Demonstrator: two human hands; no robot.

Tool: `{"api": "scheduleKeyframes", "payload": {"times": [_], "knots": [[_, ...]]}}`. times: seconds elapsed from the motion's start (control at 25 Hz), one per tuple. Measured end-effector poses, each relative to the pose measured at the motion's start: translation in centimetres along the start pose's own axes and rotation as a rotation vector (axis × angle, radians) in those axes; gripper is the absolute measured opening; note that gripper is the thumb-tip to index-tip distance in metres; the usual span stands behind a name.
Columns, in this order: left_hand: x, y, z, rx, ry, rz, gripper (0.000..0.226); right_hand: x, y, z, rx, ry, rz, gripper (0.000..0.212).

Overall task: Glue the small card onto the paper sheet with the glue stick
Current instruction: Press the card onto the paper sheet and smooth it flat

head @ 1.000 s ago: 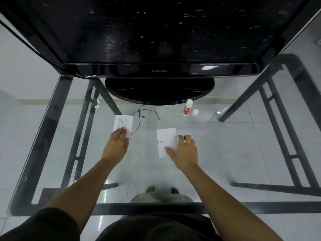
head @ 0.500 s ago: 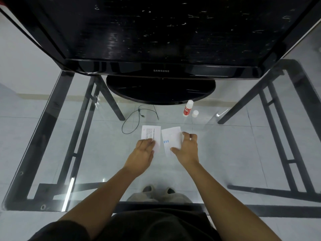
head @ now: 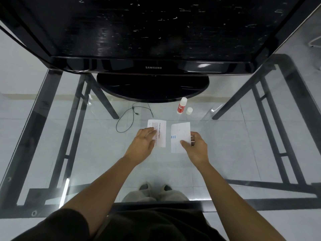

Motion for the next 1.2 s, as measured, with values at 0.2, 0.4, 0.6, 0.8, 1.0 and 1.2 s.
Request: {"api": "scheduleKeyframes", "payload": {"times": [0.2, 0.4, 0.6, 0.8, 1.0, 1.2], "knots": [[0.0, 0.7, 2.3, 0.038, 0.13, 0.075, 0.046, 0.6, -0.1, 1.9, 0.143, 0.026, -0.048, 0.024], [-0.4, 0.8, 1.9, 0.075, 0.161, 0.059, 0.047, 0.7, -0.3, 4.0, 0.259, -0.039, -0.135, 0.022], [-0.4, 1.1, 2.1, 0.066, 0.152, 0.068, 0.047, -0.2, -0.5, 4.6, 0.304, -0.106, -0.103, 0.03], [-0.4, 1.2, 2.2, 0.08, 0.121, 0.089, 0.048, -0.6, -0.5, 4.6, 0.295, -0.112, -0.086, 0.031], [2.1, 1.4, 1.6, 0.12, -0.119, -0.017, 0.044, -0.6, -1.0, 6.2, 0.401, -0.172, -0.092, 0.034], [4.5, 3.2, 1.4, 0.478, -0.686, 0.144, 0.025, -2.0, -1.8, 8.3, 0.526, -0.276, -0.046, 0.038]]}}
Point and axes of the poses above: each hand's wrist, its own y-axis towards the middle knuckle, its own x-axis out of the back of the hand, z = x × y, the point moved 8 cm from there along y, towards the middle knuckle, and after that the axes turned 10 degrees about x, right-handed, at the moved point
